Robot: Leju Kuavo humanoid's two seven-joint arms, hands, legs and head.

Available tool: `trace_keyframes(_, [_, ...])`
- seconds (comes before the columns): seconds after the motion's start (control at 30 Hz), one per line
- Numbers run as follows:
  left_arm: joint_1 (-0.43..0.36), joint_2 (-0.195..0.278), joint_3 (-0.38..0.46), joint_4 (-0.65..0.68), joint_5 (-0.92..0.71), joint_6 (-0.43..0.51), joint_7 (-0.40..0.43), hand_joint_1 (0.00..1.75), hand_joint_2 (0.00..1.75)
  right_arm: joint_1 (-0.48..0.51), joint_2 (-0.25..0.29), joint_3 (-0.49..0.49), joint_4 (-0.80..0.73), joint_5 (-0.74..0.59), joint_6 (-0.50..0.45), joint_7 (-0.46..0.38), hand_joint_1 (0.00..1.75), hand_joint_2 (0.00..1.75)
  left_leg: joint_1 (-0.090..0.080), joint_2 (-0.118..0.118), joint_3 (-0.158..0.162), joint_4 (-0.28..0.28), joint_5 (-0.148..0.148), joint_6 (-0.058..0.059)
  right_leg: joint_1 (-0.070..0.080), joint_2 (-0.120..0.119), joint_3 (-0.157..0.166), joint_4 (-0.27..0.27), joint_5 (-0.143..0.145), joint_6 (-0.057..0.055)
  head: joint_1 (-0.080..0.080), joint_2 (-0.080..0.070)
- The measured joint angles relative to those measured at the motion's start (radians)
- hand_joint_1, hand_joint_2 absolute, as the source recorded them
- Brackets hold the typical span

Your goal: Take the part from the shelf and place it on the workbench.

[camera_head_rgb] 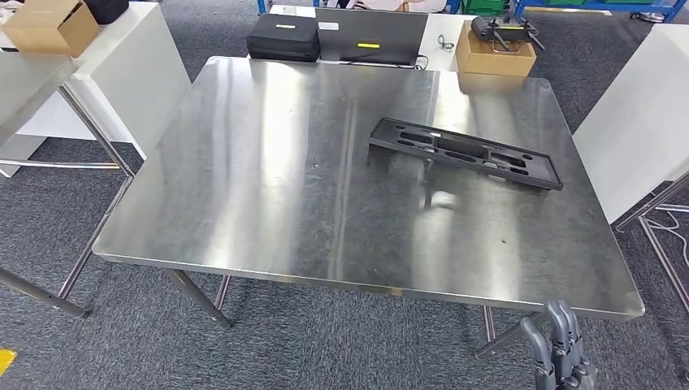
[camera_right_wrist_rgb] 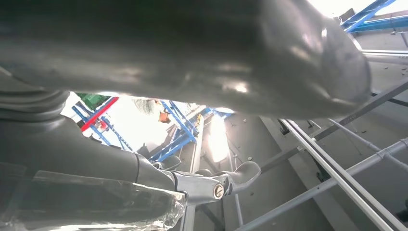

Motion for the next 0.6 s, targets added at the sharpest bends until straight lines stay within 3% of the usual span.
trace_keyframes(0.07, [-0.001, 0.0, 0.0, 0.0, 0.0, 0.0, 0.0, 0.0, 0.0, 0.0, 0.001, -0.001, 0.0, 0.0, 0.0, 0.0, 0.0, 0.0, -0.002, -0.007, 0.051, -0.089, 0.015, 0.005, 0.003, 0.001, -0.013, 0.01, 0.009, 0.014, 0.001, 0.0])
trace_keyframes(0.13, [0.0, -0.001, 0.0, 0.0, 0.0, 0.0, 0.0, 0.0, 0.0, 0.0, 0.002, -0.001, 0.0, 0.001, 0.0, 0.0, 0.0, 0.0, -0.011, -0.011, 0.042, -0.095, 0.019, 0.023, 0.006, 0.001, -0.021, 0.009, 0.021, 0.032, 0.004, 0.0])
trace_keyframes(0.2, [-0.001, -0.001, 0.0, 0.0, 0.0, 0.0, 0.0, 0.0, 0.0, 0.002, 0.002, -0.002, 0.0, 0.001, 0.0, 0.0, 0.0, 0.0, -0.016, -0.006, 0.025, -0.101, 0.034, 0.046, 0.003, 0.001, -0.035, 0.023, 0.01, 0.041, 0.005, 0.0])
trace_keyframes(0.27, [-0.001, -0.001, 0.0, 0.0, 0.0, 0.0, 0.0, 0.0, 0.0, 0.003, 0.003, -0.003, 0.001, 0.001, 0.0, 0.0, 0.0, 0.0, -0.017, 0.001, 0.003, -0.105, 0.052, 0.068, -0.001, 0.002, -0.07, 0.105, -0.057, 0.031, 0.008, 0.0])
trace_keyframes(0.33, [0.0, -0.001, 0.0, 0.0, 0.0, 0.0, 0.0, 0.0, 0.0, 0.003, 0.003, -0.005, 0.002, 0.0, 0.0, 0.0, 0.0, 0.0, -0.022, 0.007, -0.021, -0.104, 0.07, 0.077, 0.002, 0.002, -0.112, 0.238, -0.137, 0.023, 0.012, 0.0])
trace_keyframes(0.37, [0.0, -0.001, 0.0, 0.0, 0.0, 0.0, 0.0, 0.0, 0.0, 0.004, 0.003, -0.006, 0.002, 0.0, 0.0, 0.0, 0.0, 0.0, -0.025, 0.009, -0.033, -0.104, 0.079, 0.078, 0.003, 0.002, -0.119, 0.287, -0.157, 0.026, 0.012, 0.0])
trace_keyframes(0.4, [0.0, -0.001, 0.0, 0.0, 0.0, 0.0, 0.0, 0.0, 0.0, 0.004, 0.003, -0.007, 0.003, -0.001, 0.0, 0.001, 0.0, 0.0, -0.027, 0.011, -0.045, -0.103, 0.087, 0.078, 0.004, 0.002, -0.111, 0.307, -0.158, 0.032, 0.012, 0.0])
trace_keyframes(0.43, [0.001, -0.001, 0.001, 0.0, 0.006, -0.002, -0.004, 0.0, 0.0, -0.001, 0.006, -0.01, 0.008, -0.014, 0.001, 0.012, 0.0, 0.0, -0.03, 0.011, -0.054, -0.102, 0.095, 0.077, 0.006, 0.002, -0.082, 0.287, -0.141, 0.039, 0.012, 0.0])
trace_keyframes(0.5, [0.001, -0.001, 0.01, 0.0, 0.037, -0.016, -0.028, 0.0, 0.0, -0.075, 0.026, -0.046, 0.107, -0.118, 0.02, 0.088, 0.0, 0.0, -0.03, 0.015, -0.064, -0.101, 0.109, 0.071, 0.014, 0.003, 0.02, 0.149, -0.093, 0.045, 0.012, 0.0])
trace_keyframes(0.53, [0.001, -0.001, 0.019, 0.0, 0.056, -0.025, -0.043, 0.0, 0.0, -0.147, 0.036, -0.081, 0.214, -0.216, 0.043, 0.144, 0.0, 0.0, -0.031, 0.02, -0.067, -0.101, 0.117, 0.066, 0.022, 0.003, 0.072, 0.064, -0.079, 0.042, 0.011, 0.0])
trace_keyframes(0.6, [-0.005, -0.002, 0.038, 0.001, 0.08, -0.038, -0.066, 0.0, 0.0, -0.299, 0.027, -0.227, 0.57, -0.562, 0.106, 0.222, 0.0, 0.0, -0.029, 0.024, -0.073, -0.101, 0.134, 0.058, 0.034, -0.008, 0.12, -0.038, -0.075, 0.024, 0.005, 0.0])
